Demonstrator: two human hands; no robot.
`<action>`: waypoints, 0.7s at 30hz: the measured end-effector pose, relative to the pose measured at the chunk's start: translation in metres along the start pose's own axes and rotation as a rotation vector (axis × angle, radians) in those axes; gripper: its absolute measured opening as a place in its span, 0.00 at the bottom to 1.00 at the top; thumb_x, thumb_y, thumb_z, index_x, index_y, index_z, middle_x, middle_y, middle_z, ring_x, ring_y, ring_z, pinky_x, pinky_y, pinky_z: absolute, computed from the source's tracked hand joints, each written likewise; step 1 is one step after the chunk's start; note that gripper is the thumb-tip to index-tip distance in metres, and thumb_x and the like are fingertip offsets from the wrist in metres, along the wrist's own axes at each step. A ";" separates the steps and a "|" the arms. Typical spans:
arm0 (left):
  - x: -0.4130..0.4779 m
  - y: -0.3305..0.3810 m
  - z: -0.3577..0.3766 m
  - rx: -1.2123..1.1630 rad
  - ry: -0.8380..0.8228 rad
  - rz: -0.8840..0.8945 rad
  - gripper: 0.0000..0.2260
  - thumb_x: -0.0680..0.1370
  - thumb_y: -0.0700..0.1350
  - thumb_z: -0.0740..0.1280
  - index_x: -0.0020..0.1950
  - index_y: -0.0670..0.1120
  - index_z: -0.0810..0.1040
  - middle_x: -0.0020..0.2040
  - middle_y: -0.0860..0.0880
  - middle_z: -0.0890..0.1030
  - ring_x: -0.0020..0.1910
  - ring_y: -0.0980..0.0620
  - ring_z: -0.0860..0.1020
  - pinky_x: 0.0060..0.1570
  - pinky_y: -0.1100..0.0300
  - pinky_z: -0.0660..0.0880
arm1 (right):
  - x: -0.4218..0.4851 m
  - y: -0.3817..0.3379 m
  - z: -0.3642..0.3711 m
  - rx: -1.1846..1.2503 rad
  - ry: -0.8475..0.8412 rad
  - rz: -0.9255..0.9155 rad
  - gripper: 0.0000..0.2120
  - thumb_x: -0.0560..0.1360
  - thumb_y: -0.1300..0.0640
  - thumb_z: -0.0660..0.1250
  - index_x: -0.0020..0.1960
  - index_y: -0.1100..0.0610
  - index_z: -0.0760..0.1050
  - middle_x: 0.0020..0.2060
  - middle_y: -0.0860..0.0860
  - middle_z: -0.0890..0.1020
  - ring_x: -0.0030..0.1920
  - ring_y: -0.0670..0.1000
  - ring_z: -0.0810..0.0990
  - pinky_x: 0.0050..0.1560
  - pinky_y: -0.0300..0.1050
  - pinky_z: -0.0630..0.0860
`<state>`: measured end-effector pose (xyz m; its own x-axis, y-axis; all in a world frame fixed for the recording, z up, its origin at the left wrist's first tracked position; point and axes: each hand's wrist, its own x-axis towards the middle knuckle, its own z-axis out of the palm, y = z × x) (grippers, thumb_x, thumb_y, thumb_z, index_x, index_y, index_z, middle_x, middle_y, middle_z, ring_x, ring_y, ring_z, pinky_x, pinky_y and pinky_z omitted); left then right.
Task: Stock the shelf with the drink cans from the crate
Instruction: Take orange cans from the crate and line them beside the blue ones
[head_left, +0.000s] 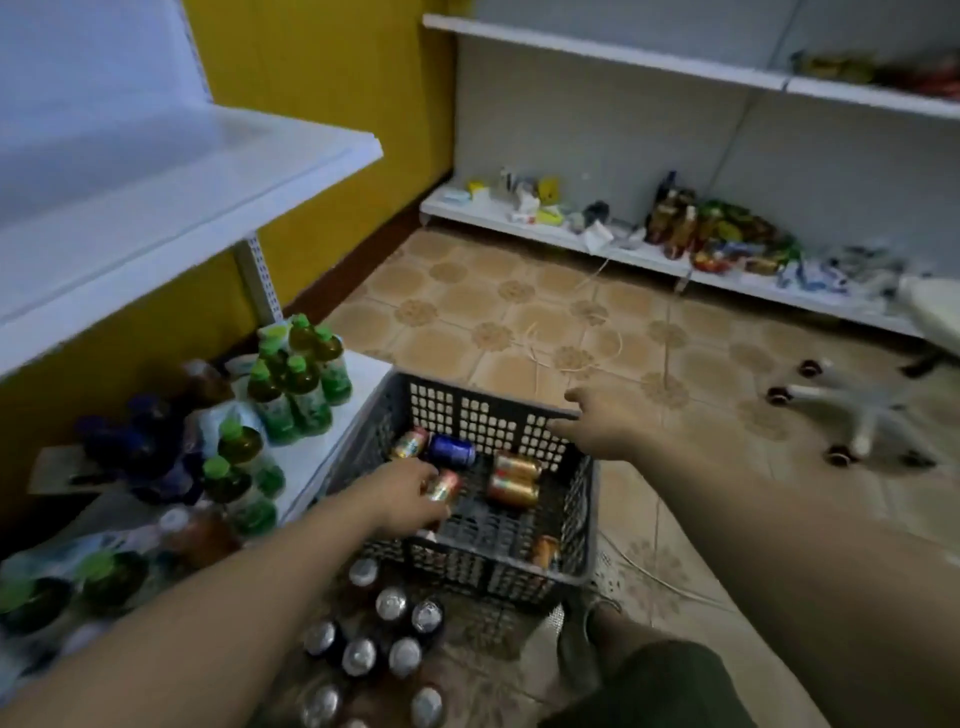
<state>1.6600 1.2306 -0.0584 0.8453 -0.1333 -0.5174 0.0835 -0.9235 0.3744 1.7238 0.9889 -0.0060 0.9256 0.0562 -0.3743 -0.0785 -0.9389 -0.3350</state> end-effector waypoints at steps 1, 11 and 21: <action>0.018 0.003 0.011 0.004 -0.045 0.007 0.32 0.74 0.59 0.68 0.74 0.48 0.65 0.74 0.47 0.66 0.69 0.47 0.68 0.66 0.55 0.68 | 0.010 0.014 0.009 0.015 -0.037 0.028 0.26 0.77 0.44 0.65 0.70 0.56 0.69 0.58 0.53 0.78 0.57 0.54 0.76 0.53 0.44 0.75; 0.192 -0.013 0.118 0.010 -0.326 -0.018 0.30 0.74 0.59 0.67 0.73 0.50 0.65 0.72 0.47 0.69 0.67 0.46 0.70 0.65 0.52 0.69 | 0.139 0.110 0.153 -0.015 -0.392 0.191 0.25 0.79 0.45 0.63 0.72 0.55 0.65 0.64 0.57 0.74 0.62 0.56 0.75 0.60 0.49 0.73; 0.325 -0.068 0.206 0.114 -0.497 0.032 0.34 0.75 0.60 0.64 0.77 0.49 0.59 0.77 0.45 0.59 0.75 0.43 0.58 0.71 0.47 0.60 | 0.240 0.163 0.312 -0.218 -0.593 0.155 0.28 0.77 0.46 0.62 0.73 0.56 0.63 0.69 0.59 0.69 0.66 0.60 0.69 0.64 0.53 0.69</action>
<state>1.8204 1.1764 -0.4108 0.4906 -0.2919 -0.8210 -0.0199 -0.9457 0.3244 1.8176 0.9554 -0.4200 0.5428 0.0340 -0.8392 -0.0599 -0.9951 -0.0790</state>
